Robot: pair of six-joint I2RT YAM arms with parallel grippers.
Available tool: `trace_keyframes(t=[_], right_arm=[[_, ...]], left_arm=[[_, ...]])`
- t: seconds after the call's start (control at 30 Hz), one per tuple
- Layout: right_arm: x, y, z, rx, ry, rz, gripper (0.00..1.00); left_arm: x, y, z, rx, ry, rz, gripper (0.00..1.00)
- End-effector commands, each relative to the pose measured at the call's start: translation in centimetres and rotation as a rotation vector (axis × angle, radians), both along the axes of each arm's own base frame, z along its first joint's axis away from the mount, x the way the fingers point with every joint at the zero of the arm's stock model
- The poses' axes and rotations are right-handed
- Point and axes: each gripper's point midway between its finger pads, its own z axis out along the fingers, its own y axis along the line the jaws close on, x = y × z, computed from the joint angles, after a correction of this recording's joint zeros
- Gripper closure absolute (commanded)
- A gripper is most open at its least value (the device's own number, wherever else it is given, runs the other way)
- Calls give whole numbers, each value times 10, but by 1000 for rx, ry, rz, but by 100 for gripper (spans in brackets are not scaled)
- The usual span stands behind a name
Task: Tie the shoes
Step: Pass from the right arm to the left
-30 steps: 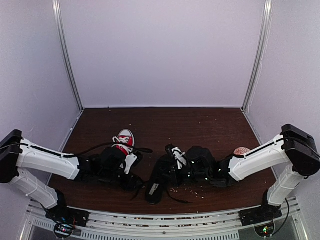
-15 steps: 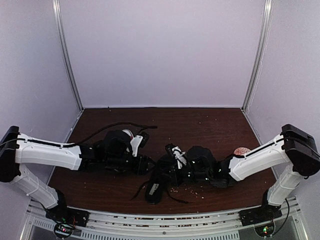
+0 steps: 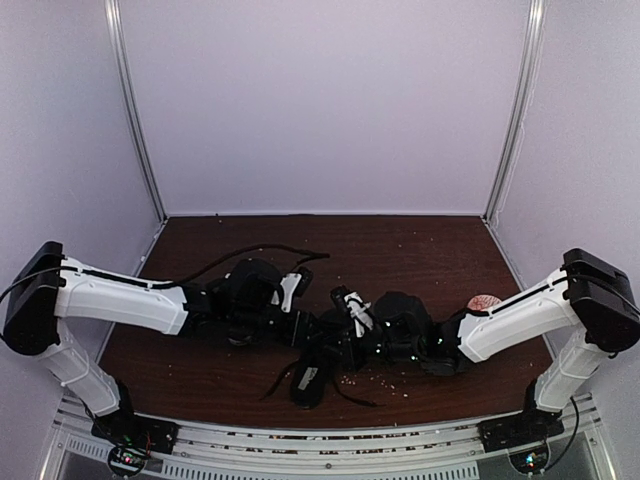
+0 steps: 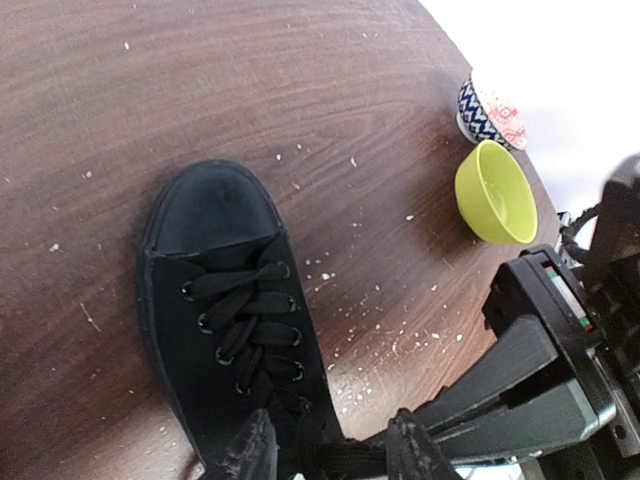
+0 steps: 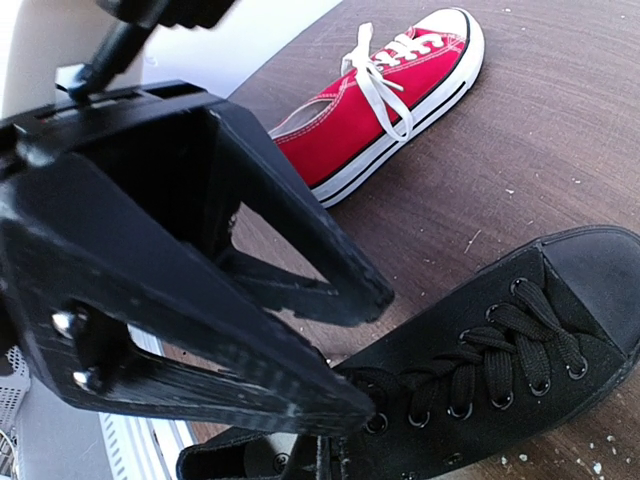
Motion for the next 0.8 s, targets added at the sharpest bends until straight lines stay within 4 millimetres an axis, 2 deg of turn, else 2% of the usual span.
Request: trace_keyframes(t=[0.0,0.4,0.5,0.6,0.77], right_arm=[[-1,-1,9,28,-11,-3,100],[1,-1,10,31,-16,-7,100],[0,-1,9,30,-15,-7,100],[1,0,10,33,-15,-7,100],[1,-1,10,31,-15,-9,100]], left_arm=[[1,-13,10,-69,21,-18,60],[-10,-18,6,-102,73,-58,71],[-11,-18,3,-97,90,-56,70],[-11,-15,-2,-70,96,-46,66],[-11,-14,-7,-53,109,-38,66]])
